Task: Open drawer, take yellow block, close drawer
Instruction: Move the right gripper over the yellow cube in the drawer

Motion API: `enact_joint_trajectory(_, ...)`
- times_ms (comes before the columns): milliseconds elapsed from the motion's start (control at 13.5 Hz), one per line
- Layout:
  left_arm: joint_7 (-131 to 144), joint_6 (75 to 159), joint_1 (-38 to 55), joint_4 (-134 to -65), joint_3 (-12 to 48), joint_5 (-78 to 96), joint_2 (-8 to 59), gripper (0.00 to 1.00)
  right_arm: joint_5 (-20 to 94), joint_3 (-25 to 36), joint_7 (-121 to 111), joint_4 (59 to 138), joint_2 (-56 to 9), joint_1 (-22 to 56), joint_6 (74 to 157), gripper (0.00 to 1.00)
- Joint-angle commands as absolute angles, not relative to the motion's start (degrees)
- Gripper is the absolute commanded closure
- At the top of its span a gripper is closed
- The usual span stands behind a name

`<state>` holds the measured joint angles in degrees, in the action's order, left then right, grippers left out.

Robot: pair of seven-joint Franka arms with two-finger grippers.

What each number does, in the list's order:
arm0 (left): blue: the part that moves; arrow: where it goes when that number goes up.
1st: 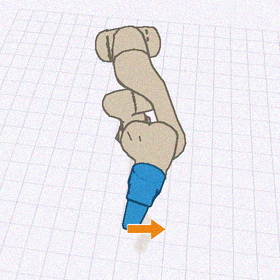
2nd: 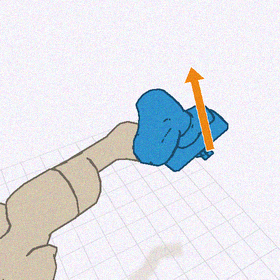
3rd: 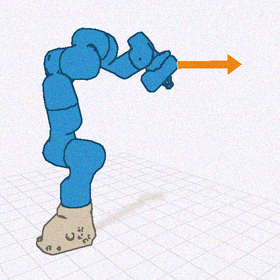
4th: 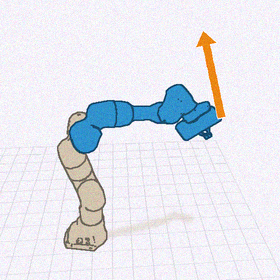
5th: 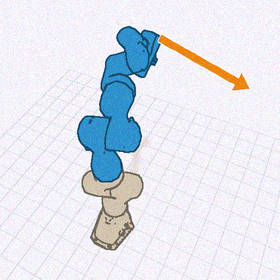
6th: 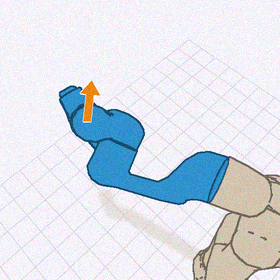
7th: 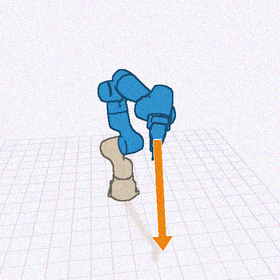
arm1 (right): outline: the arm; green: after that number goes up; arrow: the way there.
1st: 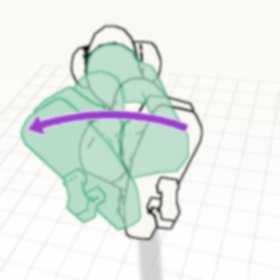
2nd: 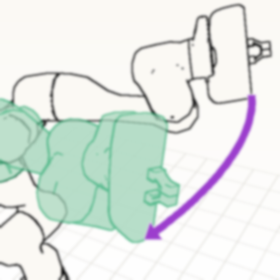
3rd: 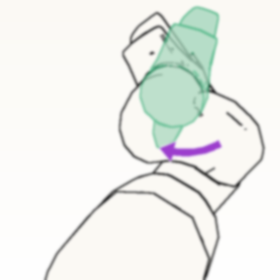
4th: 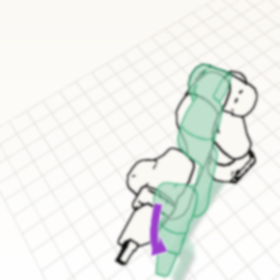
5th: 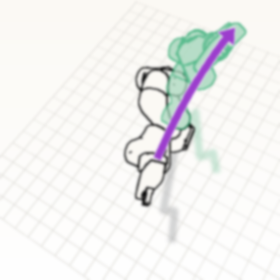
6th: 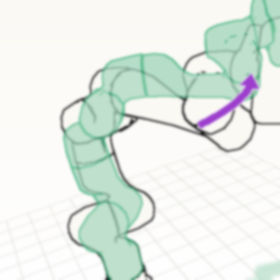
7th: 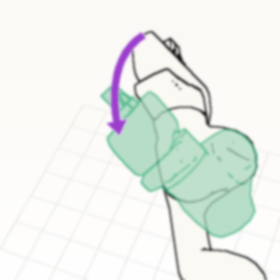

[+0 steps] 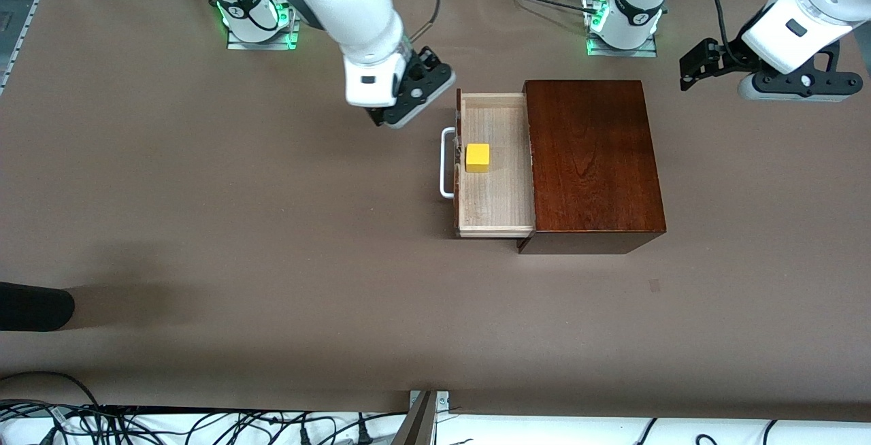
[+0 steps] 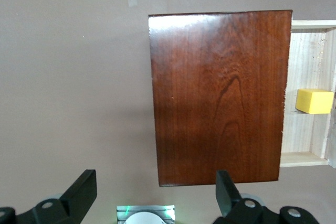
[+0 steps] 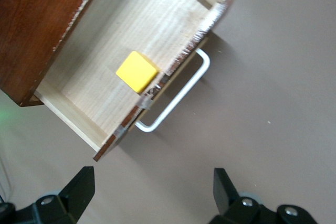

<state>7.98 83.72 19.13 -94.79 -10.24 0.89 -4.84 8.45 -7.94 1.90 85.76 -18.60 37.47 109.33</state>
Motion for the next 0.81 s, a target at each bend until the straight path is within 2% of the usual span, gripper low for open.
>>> enact_joint_trajectory(0, 3.3, 86.0, 16.4, -96.9, -9.9, -0.2, -6.4, 0.00, 7.5, -7.6, -2.3, 80.3, -22.9, 39.9, 108.7, 0.00)
enact_joint_trajectory(738, 2.3, 87.4, 14.7, -95.9, -9.9, -0.7, -5.3, 0.00, 1.9, -7.5, -13.5, 78.8, -32.1, 46.1, 122.7, 0.00)
